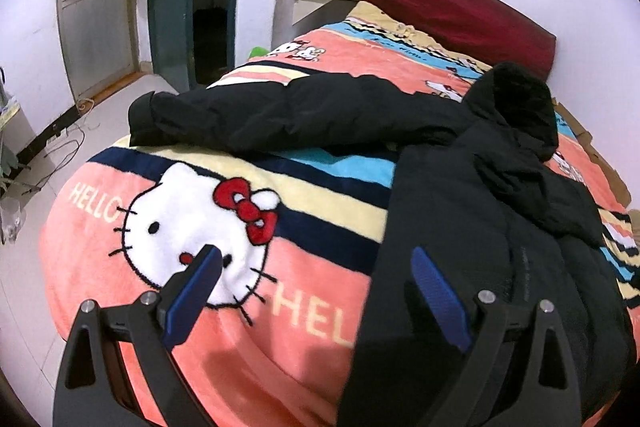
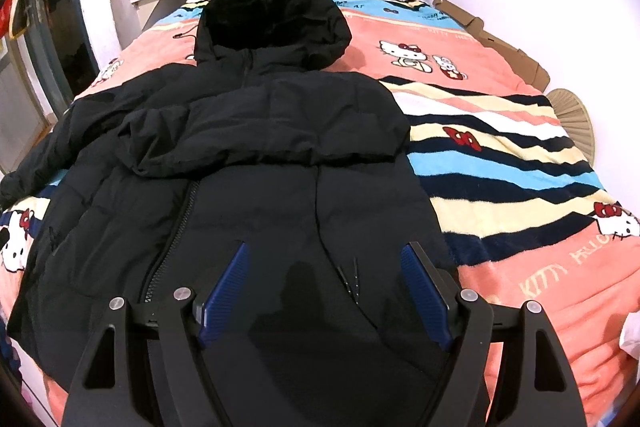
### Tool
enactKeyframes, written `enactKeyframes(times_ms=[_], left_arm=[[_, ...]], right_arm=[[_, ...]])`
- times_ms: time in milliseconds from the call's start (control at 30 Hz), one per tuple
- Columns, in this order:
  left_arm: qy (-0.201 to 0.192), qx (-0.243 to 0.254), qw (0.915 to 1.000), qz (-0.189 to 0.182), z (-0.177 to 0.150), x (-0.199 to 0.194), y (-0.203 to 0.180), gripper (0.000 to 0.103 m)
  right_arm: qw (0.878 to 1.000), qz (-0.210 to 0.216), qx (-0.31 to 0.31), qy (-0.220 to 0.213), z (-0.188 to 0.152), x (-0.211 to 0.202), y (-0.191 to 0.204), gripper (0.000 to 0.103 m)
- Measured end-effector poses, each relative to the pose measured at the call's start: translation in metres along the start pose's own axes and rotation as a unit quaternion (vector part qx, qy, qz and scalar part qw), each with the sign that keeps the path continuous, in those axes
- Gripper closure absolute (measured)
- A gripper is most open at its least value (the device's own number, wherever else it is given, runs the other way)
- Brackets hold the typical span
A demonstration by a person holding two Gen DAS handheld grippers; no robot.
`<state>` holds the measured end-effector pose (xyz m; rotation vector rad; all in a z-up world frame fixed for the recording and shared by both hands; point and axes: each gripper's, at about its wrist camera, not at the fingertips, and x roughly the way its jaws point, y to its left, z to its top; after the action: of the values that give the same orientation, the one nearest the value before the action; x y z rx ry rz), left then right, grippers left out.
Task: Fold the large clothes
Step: 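Grasp the other sleeve cuff with the left gripper and lift it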
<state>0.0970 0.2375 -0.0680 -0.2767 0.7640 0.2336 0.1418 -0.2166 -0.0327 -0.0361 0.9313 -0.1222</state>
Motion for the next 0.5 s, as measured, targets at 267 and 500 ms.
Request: enactKeyframes(times_ms=[267, 500], left_arm=[[0.003, -0.062, 0.9981, 0.002, 0.018, 0.023, 0.043, 0.007], [-0.001, -0.157, 0.9869, -0.037, 0.060, 0.054, 0.104, 0.007]], right_arm=[[1.000, -0.004, 0.008, 0.011, -0.002, 0.009, -0.005, 0.026], [1.000, -0.007, 0.007, 0.010, 0.000, 0.007, -0.007, 0.026]])
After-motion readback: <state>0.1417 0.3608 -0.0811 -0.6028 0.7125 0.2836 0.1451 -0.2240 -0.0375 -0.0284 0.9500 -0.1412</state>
